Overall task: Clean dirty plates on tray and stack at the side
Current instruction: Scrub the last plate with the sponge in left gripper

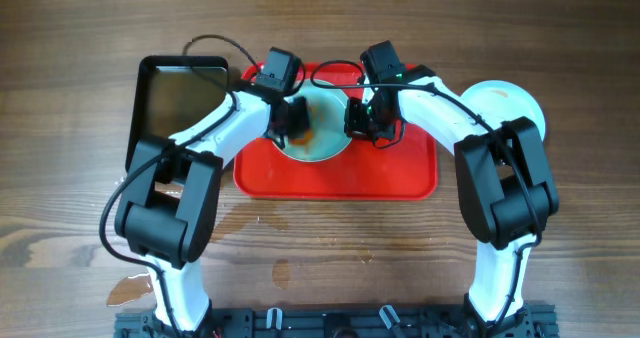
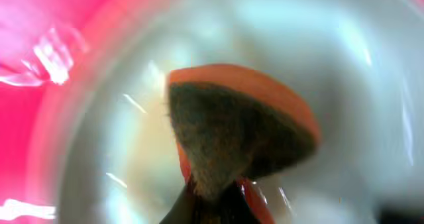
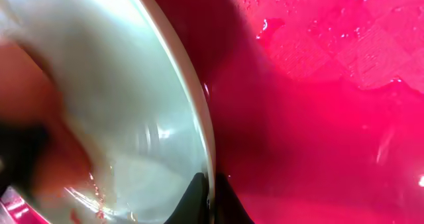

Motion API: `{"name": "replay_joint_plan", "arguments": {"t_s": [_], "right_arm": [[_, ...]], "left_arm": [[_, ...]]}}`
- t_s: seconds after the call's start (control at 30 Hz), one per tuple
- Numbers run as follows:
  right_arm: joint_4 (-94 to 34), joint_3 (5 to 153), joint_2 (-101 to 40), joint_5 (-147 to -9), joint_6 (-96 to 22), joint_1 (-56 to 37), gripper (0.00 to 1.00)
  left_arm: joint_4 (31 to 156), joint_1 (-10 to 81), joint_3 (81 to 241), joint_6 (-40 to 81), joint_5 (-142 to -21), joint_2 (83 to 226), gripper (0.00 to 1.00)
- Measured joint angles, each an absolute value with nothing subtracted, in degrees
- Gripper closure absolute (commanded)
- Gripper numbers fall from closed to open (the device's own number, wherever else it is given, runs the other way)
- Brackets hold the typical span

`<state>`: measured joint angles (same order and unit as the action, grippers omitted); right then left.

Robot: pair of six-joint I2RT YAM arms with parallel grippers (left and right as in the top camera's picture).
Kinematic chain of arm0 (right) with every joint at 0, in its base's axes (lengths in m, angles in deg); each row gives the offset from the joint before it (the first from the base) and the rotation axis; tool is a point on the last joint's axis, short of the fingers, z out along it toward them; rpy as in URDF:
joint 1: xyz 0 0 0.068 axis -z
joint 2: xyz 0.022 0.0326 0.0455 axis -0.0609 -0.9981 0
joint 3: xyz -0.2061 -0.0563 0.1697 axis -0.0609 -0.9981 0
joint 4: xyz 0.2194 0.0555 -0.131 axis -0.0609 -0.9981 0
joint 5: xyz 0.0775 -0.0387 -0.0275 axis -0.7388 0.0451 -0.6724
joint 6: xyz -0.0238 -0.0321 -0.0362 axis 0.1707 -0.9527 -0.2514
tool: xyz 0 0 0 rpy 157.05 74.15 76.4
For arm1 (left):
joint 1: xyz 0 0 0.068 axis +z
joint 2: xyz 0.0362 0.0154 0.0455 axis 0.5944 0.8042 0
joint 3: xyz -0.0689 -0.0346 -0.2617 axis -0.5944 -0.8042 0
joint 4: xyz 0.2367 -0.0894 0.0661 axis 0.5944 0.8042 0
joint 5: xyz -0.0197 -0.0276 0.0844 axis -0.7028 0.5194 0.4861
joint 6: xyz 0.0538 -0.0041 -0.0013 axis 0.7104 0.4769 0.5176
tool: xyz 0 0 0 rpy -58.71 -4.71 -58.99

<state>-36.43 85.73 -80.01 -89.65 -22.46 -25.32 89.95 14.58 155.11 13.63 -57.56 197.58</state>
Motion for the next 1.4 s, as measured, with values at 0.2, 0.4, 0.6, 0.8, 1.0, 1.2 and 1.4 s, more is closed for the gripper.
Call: {"name": "replay_joint_plan", "arguments": {"t_s": [0.2, 0.4, 0.6, 0.8, 1.0, 1.2, 1.4], "right_arm": [[-36.3, 85.9, -80.0, -90.4, -22.3, -25.6, 0.96], [-37.5, 85.9, -80.1, -89.6, -22.6, -25.2, 0.96], [-37.5, 85.9, -80.1, -89.6, -23.6, -24.8, 0.96], [-36.5, 85.9, -80.1, -89.2, -23.1, -24.8, 0.96], [-36.3, 85.9, -80.1, -89.7, -22.9, -25.3, 0.95], [-36.9, 85.9, -80.1, -91.2, -24.1, -26.2, 0.96], [-37.5, 85.9, -80.1, -91.0, -25.1, -25.8, 0.96]], "left_arm": [[87.6, 14.2, 155.1, 6.3, -41.3, 197.8, 0.96], [95.8, 16.5, 156.0, 18.0, -59.4, 197.3, 0.96], [97.7, 15.1, 155.2, 27.9, -80.2, 198.5, 0.96], [86.1, 14.6, 154.6, 24.2, -71.5, 198.5, 0.96], [84.1, 13.7, 155.2, 13.8, -50.5, 198.4, 0.96], [102.6, 13.3, 156.9, 6.2, -49.8, 197.1, 0.96], [103.5, 15.5, 156.5, 15.8, -70.0, 197.3, 0.96]]}}
